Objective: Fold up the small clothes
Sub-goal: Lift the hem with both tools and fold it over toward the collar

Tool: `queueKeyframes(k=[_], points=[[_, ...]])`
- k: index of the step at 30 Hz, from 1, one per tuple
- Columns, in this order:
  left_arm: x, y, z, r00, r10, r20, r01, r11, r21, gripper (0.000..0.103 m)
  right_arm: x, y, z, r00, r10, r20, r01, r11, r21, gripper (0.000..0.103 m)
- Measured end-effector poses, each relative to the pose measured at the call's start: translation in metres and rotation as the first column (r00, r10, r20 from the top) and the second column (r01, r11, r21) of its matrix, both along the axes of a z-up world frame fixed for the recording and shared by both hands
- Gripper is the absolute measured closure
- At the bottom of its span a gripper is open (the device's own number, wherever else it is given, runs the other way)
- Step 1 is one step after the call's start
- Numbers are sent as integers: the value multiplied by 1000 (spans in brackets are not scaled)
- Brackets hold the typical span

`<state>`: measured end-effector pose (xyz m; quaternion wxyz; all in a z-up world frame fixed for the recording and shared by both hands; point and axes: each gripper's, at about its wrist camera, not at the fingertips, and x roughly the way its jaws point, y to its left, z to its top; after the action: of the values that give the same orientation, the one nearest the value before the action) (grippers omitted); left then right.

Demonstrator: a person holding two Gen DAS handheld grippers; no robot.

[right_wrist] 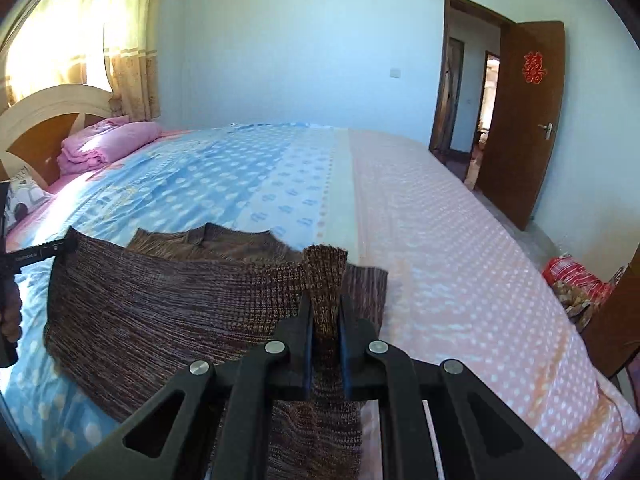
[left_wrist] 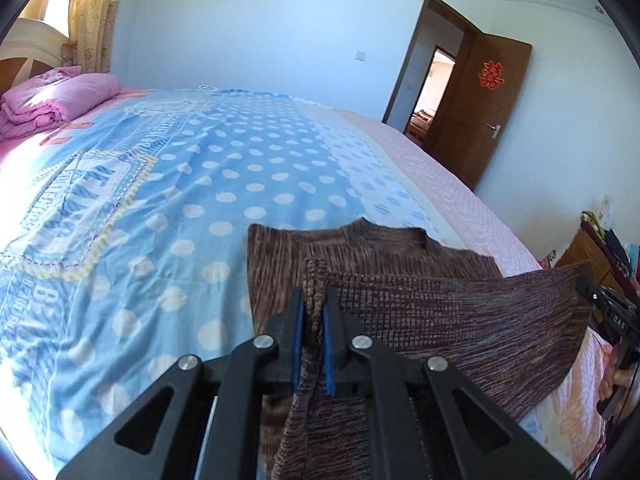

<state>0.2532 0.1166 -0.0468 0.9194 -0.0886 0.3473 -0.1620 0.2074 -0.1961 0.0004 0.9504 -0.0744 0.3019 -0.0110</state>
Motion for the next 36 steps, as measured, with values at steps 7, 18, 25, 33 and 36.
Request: queueKeyframes(k=[7, 18, 25, 33, 36], points=[[47, -6, -2, 998, 51, -25, -51, 999, -5, 94, 50, -4, -2, 999, -49, 7, 49, 998, -29, 93], [126, -16, -21, 992, 108, -69, -109, 994, -3, 94, 130, -12, -40, 990, -142, -11, 140, 988, -68, 93], [155, -35, -64, 976, 158, -153, -147, 986, 82, 94, 159, -25, -95, 975, -202, -88, 191, 974, -121, 93], [152, -28, -72, 969, 181, -169, -172, 983, 65, 85, 179, -37, -113, 961, -178, -211, 168, 984, -63, 88], [151, -20, -75, 961, 209, -179, -206, 978, 35, 81, 181, -59, -106, 958, -145, -246, 169, 982, 80, 87]])
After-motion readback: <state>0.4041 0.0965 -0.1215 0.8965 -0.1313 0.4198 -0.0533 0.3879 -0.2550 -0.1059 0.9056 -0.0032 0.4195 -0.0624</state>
